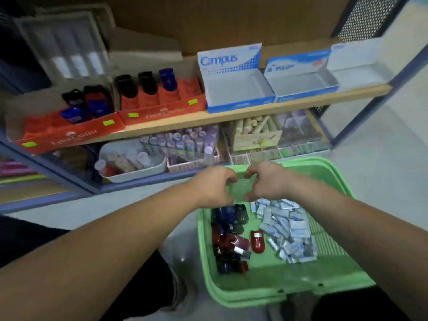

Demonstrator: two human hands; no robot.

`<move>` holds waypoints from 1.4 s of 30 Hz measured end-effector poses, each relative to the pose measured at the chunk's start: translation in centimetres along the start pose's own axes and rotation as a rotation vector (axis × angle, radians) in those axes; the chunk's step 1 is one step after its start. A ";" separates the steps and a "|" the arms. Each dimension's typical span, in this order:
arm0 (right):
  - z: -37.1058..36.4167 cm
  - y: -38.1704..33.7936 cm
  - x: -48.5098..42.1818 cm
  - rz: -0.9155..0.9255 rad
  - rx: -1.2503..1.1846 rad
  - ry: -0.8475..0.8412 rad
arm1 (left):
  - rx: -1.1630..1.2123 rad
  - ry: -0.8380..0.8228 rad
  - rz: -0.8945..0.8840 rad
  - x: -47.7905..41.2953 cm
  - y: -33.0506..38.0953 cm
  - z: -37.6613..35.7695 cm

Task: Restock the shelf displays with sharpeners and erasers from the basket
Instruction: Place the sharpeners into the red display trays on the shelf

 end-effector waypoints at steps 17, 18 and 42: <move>-19.4 11.2 -7.4 0.094 0.345 -0.112 | 0.575 0.099 0.552 -1.5 -4.4 -18.5; -19.4 11.1 -7.4 0.098 0.365 -0.110 | 0.580 0.106 0.563 -1.6 -4.5 -18.5; -16.4 16.8 -7.3 -0.288 -0.779 -0.199 | -0.472 -0.459 -0.037 -10.4 -6.9 -20.3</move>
Point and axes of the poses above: each hand's wrist, its own x-axis away from the middle knuckle, its own z-axis out of the back of the hand, y = z × x, the point moved 6 cm from there along -x, towards the middle knuckle, and after that the axes turned 10 degrees about -z, right-handed, at the moved point
